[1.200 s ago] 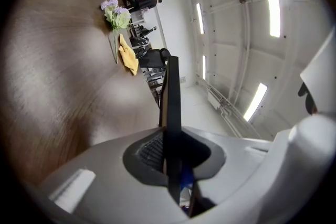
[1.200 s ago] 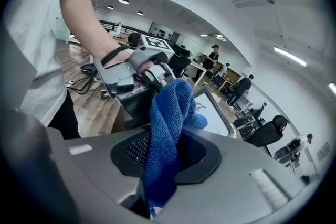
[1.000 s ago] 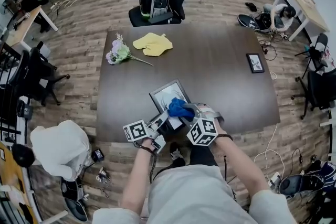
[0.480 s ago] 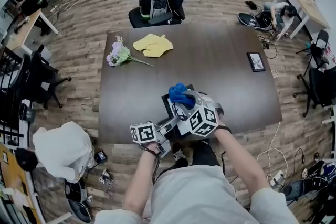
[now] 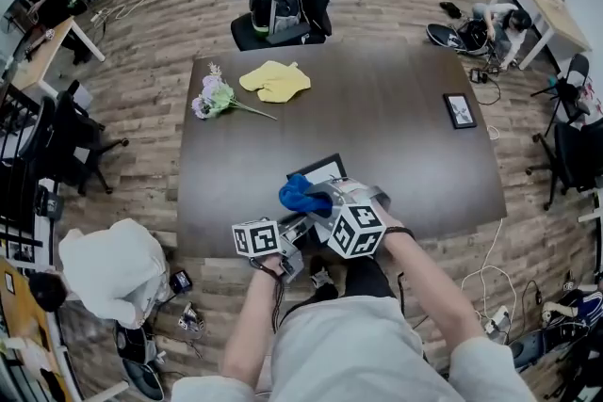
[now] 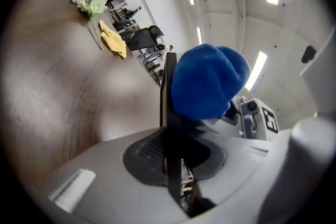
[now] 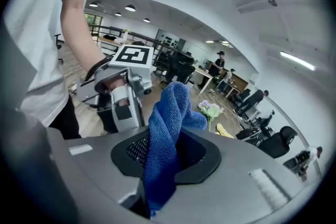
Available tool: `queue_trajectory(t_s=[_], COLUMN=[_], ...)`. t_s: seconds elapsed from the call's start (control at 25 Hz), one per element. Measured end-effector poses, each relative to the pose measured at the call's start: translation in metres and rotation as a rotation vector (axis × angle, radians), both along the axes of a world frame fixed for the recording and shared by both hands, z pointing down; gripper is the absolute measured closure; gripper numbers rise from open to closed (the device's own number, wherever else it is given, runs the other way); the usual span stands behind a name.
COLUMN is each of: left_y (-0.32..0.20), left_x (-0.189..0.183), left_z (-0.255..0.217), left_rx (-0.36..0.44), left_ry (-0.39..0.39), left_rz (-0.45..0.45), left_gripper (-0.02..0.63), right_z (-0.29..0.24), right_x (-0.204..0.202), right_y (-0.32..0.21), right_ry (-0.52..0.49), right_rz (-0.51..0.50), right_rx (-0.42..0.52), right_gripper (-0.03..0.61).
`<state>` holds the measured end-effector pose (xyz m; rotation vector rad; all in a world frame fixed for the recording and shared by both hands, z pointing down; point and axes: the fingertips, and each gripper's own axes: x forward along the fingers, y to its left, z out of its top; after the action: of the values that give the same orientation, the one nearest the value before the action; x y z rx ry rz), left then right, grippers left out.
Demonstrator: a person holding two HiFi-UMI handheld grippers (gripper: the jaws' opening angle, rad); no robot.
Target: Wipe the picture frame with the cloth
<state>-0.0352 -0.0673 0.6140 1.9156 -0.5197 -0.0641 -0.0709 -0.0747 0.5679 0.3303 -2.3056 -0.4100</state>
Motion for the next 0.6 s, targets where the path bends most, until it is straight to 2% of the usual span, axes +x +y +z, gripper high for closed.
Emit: queue_trajectory(t_s=[0.12,0.28,0.6], left_y=[0.003,-0.008,-0.019], left_x=[-0.002,-0.018,-0.032], left_z=[-0.002,-0.013,-0.02], left_rx=[0.006,0.011,0.025], left_ry=[0.01,0.08,0.103], left_rz=[-0.002,-0.062,-0.102], left_gripper=[0.514,0.514,0.514], right_z=[0.008,0.021,0.036], right_x=[0.013,0.032,0.056], right_y=[0.005,-0.002,-0.011], right_ry=[0.102,0.206,0.222], right_rz=[-0.074,-0.078,0.043], right_rx=[-0.025,-0.01,-0.016], right_gripper=[0.491,0.489,0.489])
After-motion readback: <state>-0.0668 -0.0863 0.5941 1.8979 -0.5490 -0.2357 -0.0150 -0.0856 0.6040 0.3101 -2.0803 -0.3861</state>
